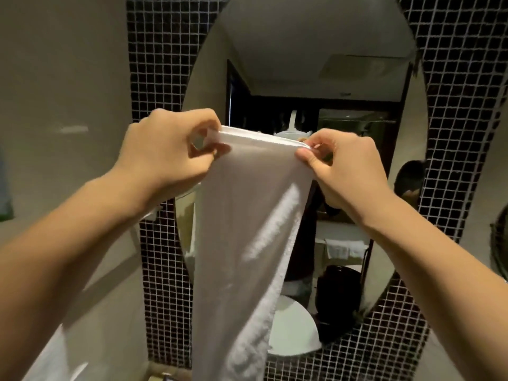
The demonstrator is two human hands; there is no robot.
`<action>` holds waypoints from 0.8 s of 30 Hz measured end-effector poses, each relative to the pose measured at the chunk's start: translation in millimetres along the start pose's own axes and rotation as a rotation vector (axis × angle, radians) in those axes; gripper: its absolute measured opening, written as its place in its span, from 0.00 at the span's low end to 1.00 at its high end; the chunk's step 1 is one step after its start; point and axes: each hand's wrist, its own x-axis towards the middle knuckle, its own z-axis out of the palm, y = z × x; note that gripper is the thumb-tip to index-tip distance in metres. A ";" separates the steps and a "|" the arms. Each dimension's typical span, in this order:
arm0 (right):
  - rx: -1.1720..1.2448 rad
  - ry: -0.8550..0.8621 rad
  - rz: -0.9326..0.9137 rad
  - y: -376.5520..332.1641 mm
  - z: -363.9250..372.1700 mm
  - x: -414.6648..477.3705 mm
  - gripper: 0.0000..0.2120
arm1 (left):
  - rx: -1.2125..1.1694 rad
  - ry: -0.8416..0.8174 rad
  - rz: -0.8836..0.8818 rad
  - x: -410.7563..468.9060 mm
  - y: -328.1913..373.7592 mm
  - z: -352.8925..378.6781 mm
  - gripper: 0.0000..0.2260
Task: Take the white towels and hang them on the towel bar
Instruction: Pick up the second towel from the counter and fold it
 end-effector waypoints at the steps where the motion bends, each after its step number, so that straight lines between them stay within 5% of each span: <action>1: -0.023 -0.019 0.000 -3.9 1.1 0.6 0.13 | 0.034 -0.013 -0.005 -0.3 -0.7 1.5 0.07; 9: -0.347 -0.133 -0.083 -40.4 19.6 3.6 0.11 | 0.070 -0.061 -0.027 -1.8 -24.2 -11.5 0.13; 16: 0.350 -0.300 0.168 -59.6 59.9 1.2 0.09 | -0.038 -0.059 -0.217 -18.5 -35.1 -27.2 0.11; 19: 0.723 -0.450 0.309 -77.1 74.8 4.3 0.11 | 0.118 -0.017 -0.284 -25.0 -45.2 -36.4 0.13; 24: 0.860 -0.407 0.272 -105.0 108.5 11.4 0.09 | 0.195 0.032 -0.422 -15.6 -60.9 -56.0 0.13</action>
